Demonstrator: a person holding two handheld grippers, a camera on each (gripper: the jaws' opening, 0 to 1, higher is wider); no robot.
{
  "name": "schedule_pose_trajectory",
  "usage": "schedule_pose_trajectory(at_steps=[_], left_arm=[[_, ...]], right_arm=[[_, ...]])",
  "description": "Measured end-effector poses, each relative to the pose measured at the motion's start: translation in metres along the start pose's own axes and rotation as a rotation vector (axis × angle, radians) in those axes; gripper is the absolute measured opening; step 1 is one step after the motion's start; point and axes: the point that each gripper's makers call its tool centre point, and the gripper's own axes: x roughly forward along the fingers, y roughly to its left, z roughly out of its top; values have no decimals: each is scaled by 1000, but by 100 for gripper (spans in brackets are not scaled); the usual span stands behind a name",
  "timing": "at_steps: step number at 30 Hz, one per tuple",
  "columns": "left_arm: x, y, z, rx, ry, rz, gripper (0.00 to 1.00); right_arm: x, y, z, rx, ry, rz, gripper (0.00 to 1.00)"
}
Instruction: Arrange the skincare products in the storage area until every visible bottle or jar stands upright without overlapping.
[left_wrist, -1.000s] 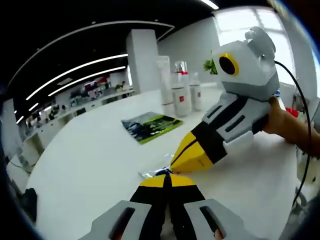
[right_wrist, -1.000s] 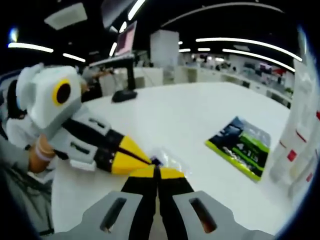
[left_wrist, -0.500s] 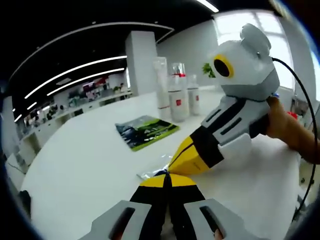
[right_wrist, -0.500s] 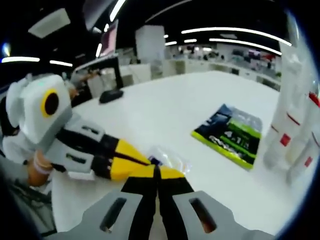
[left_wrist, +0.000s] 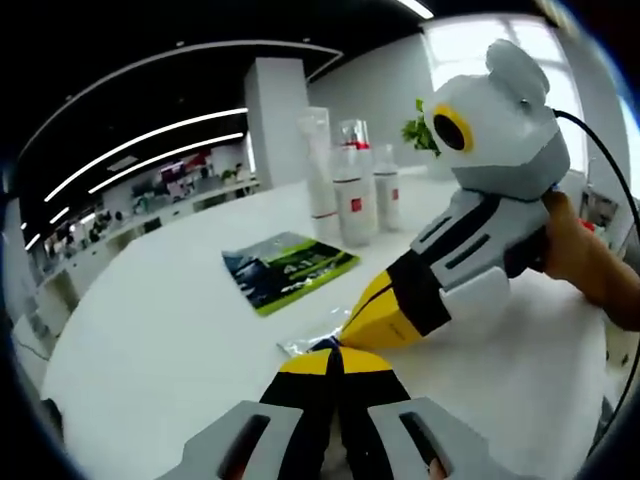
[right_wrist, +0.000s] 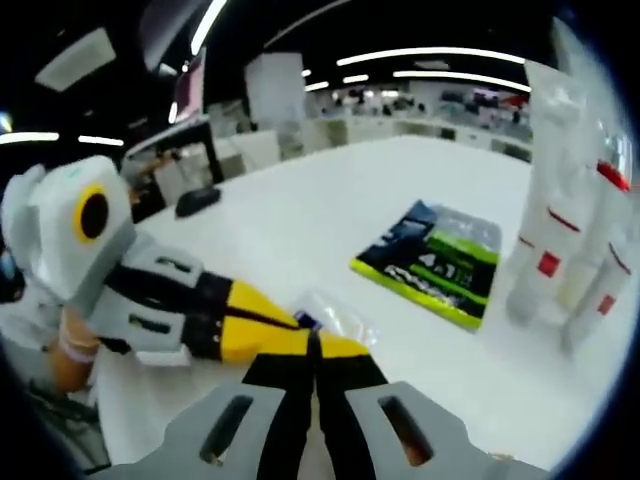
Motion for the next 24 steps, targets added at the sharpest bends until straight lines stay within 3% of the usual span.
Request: schedule_pose_trajectory(at_steps=[11,24], left_arm=[[4,4,1,-3,-33,-13,0],[5,13,1,-4,-37,32,1]], right_arm=[[0,-6,2,13,-13,-24,0],[2,-14,3,35,-30,-42,0]])
